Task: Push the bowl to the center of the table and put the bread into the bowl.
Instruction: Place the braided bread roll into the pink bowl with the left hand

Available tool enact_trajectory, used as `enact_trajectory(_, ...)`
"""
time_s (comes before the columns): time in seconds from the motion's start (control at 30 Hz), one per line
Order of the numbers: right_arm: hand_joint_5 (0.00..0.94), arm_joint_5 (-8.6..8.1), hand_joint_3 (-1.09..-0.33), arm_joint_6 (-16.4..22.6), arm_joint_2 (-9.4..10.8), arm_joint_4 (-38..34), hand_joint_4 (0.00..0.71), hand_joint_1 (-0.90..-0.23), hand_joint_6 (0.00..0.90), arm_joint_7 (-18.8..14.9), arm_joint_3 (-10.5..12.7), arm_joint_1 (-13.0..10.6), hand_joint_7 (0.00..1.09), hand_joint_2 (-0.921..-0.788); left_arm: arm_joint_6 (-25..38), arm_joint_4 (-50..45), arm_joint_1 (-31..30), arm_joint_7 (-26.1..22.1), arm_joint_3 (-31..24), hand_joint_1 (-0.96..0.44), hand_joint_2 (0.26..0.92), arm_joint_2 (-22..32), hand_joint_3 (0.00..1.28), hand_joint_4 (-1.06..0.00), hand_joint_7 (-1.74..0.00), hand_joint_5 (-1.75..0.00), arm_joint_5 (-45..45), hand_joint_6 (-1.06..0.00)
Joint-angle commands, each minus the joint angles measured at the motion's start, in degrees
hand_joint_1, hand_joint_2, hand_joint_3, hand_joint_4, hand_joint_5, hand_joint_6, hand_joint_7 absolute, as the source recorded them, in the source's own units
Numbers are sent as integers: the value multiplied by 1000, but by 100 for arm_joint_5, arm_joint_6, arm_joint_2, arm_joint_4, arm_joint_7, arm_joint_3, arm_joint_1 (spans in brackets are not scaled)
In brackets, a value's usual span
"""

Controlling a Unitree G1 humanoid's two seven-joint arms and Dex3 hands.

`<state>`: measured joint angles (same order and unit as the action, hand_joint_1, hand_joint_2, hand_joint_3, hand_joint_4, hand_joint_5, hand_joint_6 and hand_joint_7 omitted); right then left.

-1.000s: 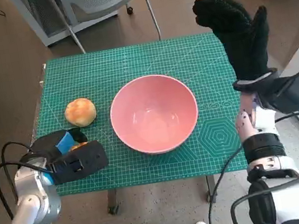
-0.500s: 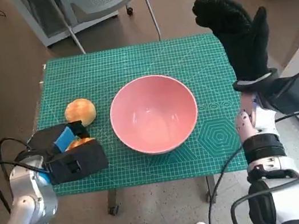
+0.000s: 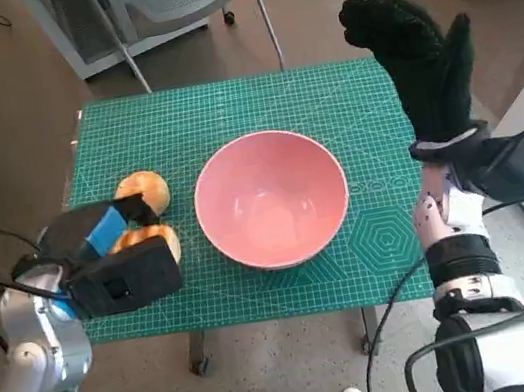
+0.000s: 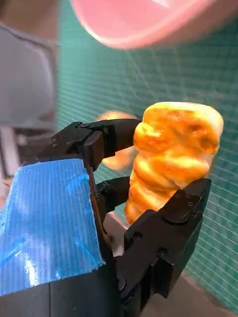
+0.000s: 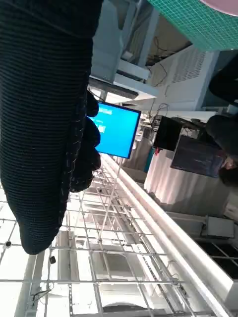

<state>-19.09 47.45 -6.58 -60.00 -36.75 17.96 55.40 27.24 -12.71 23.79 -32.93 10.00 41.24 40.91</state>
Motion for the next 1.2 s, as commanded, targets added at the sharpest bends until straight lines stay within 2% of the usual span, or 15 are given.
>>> enact_trajectory(0.03,2,-35,-563,-44,-40,5,288,-662,387,-40,7,-151,18,-921,-177,-116,415,63,-80,3,920,-98,64,-705,-1221,-1107,-111,-615)
enact_trajectory(0.37,1,15,-564,-30,-73,122,288,-667,388,27,-24,-214,16,-921,-540,234,1298,285,252,3,915,-532,38,-763,-1183,-1056,-4,-640)
enact_trajectory(0.5,1,48,-564,11,-99,182,288,-666,389,64,-38,-266,16,-921,-503,265,1626,282,505,3,919,-822,55,-711,-1212,-1089,151,-634)
enact_trajectory(0.67,0,80,-564,43,-146,178,287,-667,390,113,-37,-285,15,-921,-509,382,1981,256,763,3,920,-1206,60,-703,-1184,-1133,223,-626)
enact_trajectory(0.9,0,151,-566,101,-187,215,287,-660,390,246,-70,-323,14,-921,-854,1103,2428,484,1071,2,920,-1706,61,-723,-1163,-1152,192,-608)
enact_trajectory(1.2,0,194,-574,189,-243,362,288,-651,391,365,-103,-456,12,-921,-1301,2071,2748,794,1349,2,920,-2097,58,-733,-1193,-1123,209,-601)
